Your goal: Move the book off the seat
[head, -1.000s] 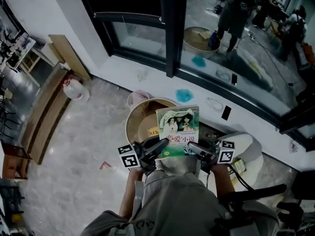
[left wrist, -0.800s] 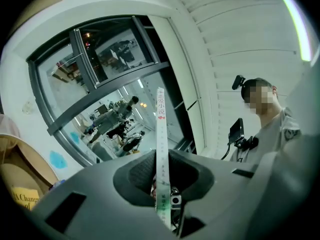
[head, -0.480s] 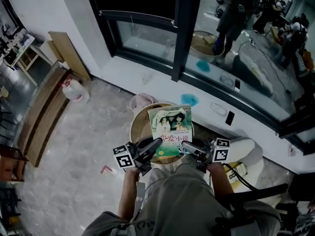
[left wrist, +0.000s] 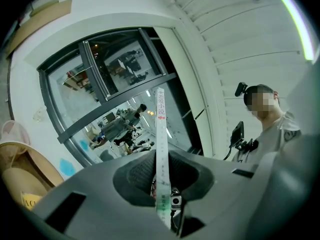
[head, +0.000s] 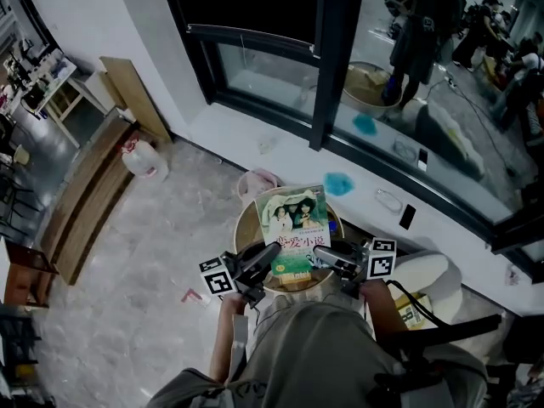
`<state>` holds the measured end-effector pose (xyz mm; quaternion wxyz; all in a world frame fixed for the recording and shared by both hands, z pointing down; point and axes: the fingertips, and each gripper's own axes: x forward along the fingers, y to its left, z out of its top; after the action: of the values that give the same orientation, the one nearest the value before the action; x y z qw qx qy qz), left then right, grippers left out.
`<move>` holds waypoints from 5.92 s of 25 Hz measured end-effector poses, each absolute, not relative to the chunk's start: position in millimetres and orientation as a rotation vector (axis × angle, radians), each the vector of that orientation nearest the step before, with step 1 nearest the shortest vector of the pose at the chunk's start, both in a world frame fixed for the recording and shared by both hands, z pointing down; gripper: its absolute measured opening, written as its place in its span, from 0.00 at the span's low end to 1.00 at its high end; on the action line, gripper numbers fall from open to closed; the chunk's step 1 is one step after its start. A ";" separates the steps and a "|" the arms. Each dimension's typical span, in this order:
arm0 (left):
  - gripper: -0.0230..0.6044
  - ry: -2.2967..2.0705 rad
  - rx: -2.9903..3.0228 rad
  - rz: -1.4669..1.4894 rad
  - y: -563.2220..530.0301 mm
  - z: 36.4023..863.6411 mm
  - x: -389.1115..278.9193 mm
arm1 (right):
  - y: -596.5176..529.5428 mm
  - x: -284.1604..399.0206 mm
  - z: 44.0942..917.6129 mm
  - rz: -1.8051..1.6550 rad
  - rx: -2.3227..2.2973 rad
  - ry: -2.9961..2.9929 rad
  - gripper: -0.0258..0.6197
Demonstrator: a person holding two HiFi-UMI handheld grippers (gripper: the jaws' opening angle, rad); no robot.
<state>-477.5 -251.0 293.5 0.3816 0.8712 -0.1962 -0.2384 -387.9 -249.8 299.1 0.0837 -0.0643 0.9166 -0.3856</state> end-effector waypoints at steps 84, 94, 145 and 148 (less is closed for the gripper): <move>0.21 -0.789 1.302 -0.276 -247.2 924.3 -453.0 | -239.3 -372.0 923.4 -2.405 -0.692 2.219 0.21; 0.40 -1.159 1.357 0.033 -241.7 919.1 -469.2 | -233.9 -361.8 925.2 -2.176 -0.980 2.858 0.43; 0.41 -1.715 2.525 -0.319 -366.1 184.0 -471.1 | -385.1 -371.2 196.6 -0.235 -1.270 2.853 0.39; 0.41 -1.716 2.528 -0.308 -370.8 181.9 -472.9 | -389.3 -373.3 195.2 -0.248 -1.266 2.846 0.39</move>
<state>-472.9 -370.8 181.9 0.0352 0.8228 -0.5583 -0.1003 -373.3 -389.3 195.2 0.0087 -0.4051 0.9108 -0.0794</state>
